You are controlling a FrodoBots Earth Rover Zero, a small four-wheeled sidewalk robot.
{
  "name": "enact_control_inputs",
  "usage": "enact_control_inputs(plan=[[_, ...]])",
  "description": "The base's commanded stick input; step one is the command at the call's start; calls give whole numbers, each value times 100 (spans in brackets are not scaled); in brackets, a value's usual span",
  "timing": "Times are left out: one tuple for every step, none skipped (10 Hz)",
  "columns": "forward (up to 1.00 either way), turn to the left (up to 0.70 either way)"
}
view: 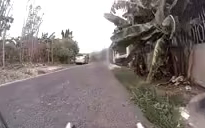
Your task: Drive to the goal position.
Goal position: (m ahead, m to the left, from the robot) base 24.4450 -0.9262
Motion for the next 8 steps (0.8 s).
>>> enact_control_inputs(plan=[[10, 1], [11, 1], [11, 1], [11, 1], [10, 1], [11, 1], [10, 1], [10, 1]])
